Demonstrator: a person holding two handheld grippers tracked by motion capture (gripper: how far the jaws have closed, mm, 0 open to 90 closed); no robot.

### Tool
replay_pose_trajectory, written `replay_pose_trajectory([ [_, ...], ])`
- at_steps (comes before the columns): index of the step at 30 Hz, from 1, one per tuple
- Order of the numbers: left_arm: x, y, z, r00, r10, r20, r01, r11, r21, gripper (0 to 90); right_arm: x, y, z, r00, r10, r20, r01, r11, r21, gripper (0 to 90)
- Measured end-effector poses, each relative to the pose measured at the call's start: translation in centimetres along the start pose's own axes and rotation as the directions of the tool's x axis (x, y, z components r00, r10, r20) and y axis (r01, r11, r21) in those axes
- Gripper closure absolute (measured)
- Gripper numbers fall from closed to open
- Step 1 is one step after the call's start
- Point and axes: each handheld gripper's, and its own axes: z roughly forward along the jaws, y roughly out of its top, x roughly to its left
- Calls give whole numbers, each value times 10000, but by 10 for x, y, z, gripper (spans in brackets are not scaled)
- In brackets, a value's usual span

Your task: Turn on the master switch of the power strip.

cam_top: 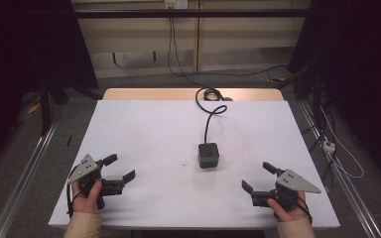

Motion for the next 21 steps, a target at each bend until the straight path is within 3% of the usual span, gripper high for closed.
replay_pose_trajectory([
  [21, -2, -1, -5, 9999, 119, 82, -120, 9998, 132, 33, 0, 5, 9, 10000, -51, -12, 51, 10000, 39, 25],
])
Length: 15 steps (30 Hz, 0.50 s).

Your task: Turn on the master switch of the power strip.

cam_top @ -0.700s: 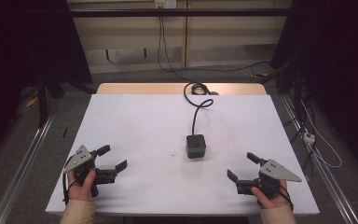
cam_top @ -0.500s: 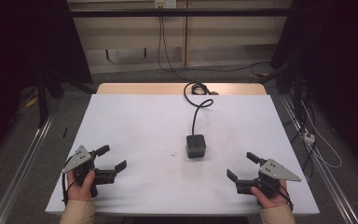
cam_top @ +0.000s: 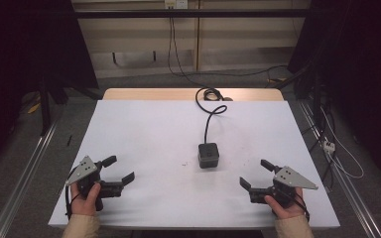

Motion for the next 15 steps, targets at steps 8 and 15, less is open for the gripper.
replay_pose_trajectory([
  [8, 0, -1, -2, 10000, 29, 46, -28, 10000, -64, 33, 5, 4, 8, 9998, -127, -157, 128, 9999, 62, 25],
  [15, -1, 0, -3, 10000, 43, 64, -42, 10000, -78, 34, 5, 8, 13, 9999, -96, -35, 97, 9999, 40, 25],
])
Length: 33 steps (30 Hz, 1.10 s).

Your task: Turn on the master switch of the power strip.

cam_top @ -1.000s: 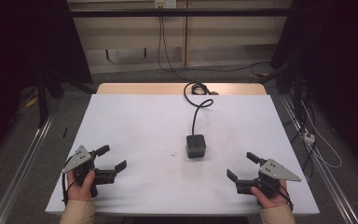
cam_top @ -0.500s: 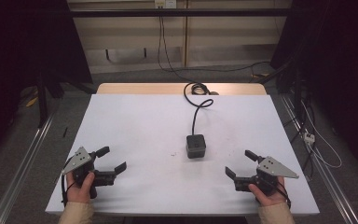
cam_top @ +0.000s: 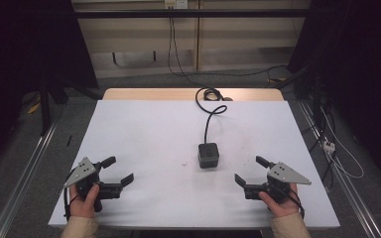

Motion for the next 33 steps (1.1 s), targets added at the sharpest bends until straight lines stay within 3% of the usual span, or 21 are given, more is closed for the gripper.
replay_pose_trajectory([
  [24, 0, 0, 1, 10000, 15, -43, -15, 10000, -56, 34, -6, 14, 19, 9990, 333, 299, -324, 9991, -285, 37],
  [33, -1, 1, 0, 10000, 25, -73, -26, 9999, -147, 34, -5, 16, 28, 9995, 171, 276, -166, 9997, -175, 43],
])
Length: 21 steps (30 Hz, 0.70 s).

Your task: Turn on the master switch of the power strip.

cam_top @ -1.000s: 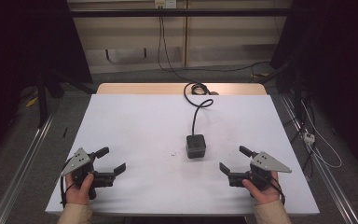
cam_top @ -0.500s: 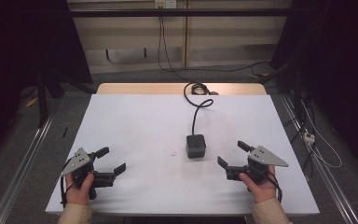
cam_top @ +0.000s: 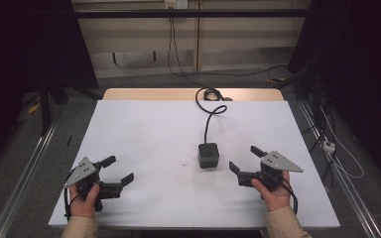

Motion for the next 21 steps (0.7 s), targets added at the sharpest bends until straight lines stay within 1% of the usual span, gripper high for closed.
replay_pose_trajectory([
  [7, 0, 0, 1, 10000, -21, 27, 21, 10000, 11, 34, 0, 2, 5, 10000, 56, -19, -56, 10000, -22, 43],
  [10, 0, 0, 0, 10000, -2, 30, 2, 10000, 33, 34, 0, 2, 7, 9999, 160, 10, -160, 9999, -23, 44],
  [21, 0, -1, 1, 10000, -62, 30, 62, 10000, 5, 34, -1, 4, 12, 9999, 66, 108, -66, 10000, -9, 48],
])
